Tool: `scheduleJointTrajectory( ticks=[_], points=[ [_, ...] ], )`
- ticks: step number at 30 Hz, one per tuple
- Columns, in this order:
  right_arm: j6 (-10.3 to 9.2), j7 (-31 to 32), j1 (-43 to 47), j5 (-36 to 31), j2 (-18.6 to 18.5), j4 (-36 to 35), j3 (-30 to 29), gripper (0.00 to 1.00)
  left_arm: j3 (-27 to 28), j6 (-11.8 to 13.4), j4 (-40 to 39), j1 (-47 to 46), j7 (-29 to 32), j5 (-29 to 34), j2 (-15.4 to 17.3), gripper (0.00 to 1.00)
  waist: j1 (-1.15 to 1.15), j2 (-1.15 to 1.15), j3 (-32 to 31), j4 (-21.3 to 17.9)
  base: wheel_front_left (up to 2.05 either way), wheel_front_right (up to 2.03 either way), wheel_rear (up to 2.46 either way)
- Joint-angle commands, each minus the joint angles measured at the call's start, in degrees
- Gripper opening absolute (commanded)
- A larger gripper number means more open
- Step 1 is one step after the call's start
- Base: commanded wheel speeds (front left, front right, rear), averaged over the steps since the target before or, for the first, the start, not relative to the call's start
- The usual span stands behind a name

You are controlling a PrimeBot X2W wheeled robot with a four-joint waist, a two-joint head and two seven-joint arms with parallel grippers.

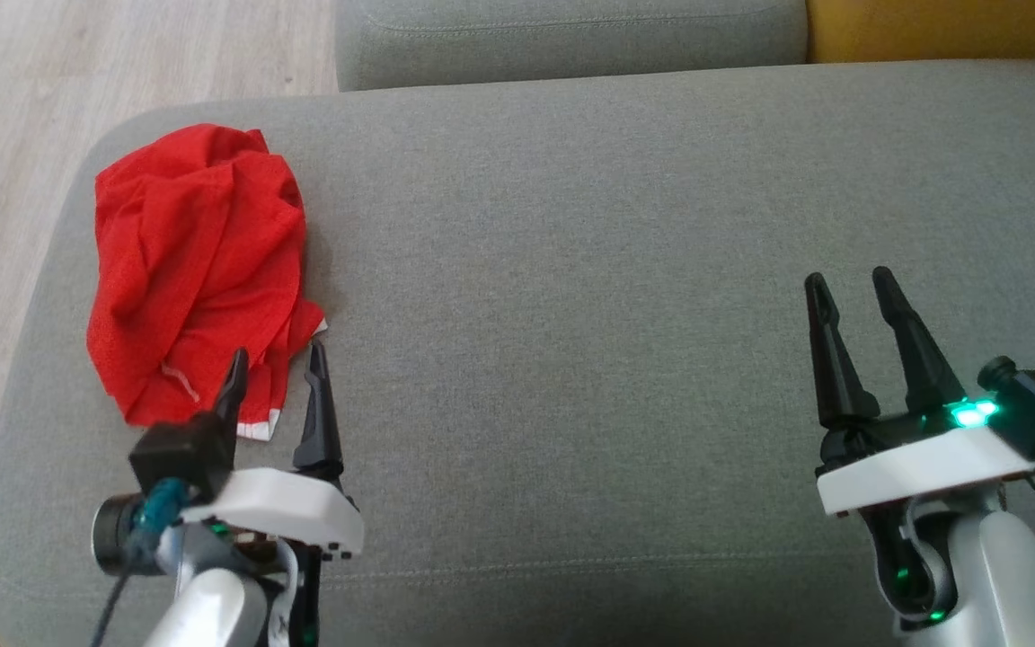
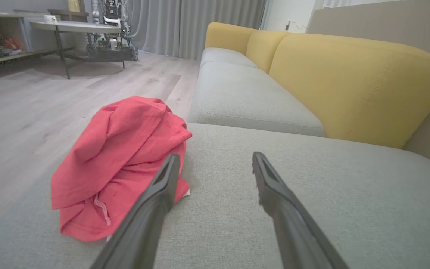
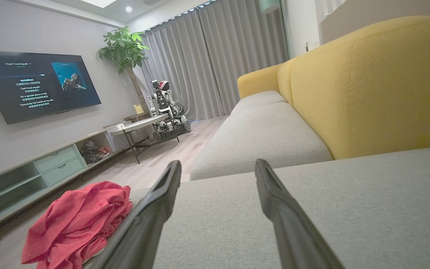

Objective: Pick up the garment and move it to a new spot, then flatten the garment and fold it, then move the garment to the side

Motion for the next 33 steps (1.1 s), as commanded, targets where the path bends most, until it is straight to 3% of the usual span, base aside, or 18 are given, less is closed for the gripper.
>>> scheduleJointTrajectory(
  ticks=[1,11,19,26,33],
  points=[
    [0.0,-0.8,-2.4,-1.8,-0.5,-2.2,1.0,1.0,0.5,1.2,-2.7,-3.6,-0.9,2.1,1.7,1.0,0.0,0.0,0.0,0.0,0.0,0.0,0.0],
    [0.0,-2.7,-2.3,-8.4,-0.5,-2.1,2.0,1.0,-7.0,8.1,-5.0,-5.8,-2.7,8.4,5.6,1.0,0.0,0.0,0.2,-0.1,0.0,0.0,0.0],
    [0.0,-3.9,-2.3,-11.9,-0.5,-2.5,2.3,1.0,-9.3,9.4,-4.5,-6.2,-3.9,10.6,6.3,1.0,0.0,0.0,0.6,0.2,0.0,0.0,0.0],
    [0.0,-5.1,-2.1,-8.2,-0.5,-0.2,1.8,1.0,-4.5,6.3,-4.2,-3.8,-5.1,8.6,3.2,1.0,0.0,0.0,0.8,0.6,0.0,0.0,0.0],
    [0.0,-6.3,-2.6,-7.9,-0.6,2.6,1.4,1.0,0.7,-1.1,-2.2,-1.1,-6.3,13.1,0.1,1.0,0.0,0.0,0.7,0.9,0.0,0.0,0.0]
  ],
)
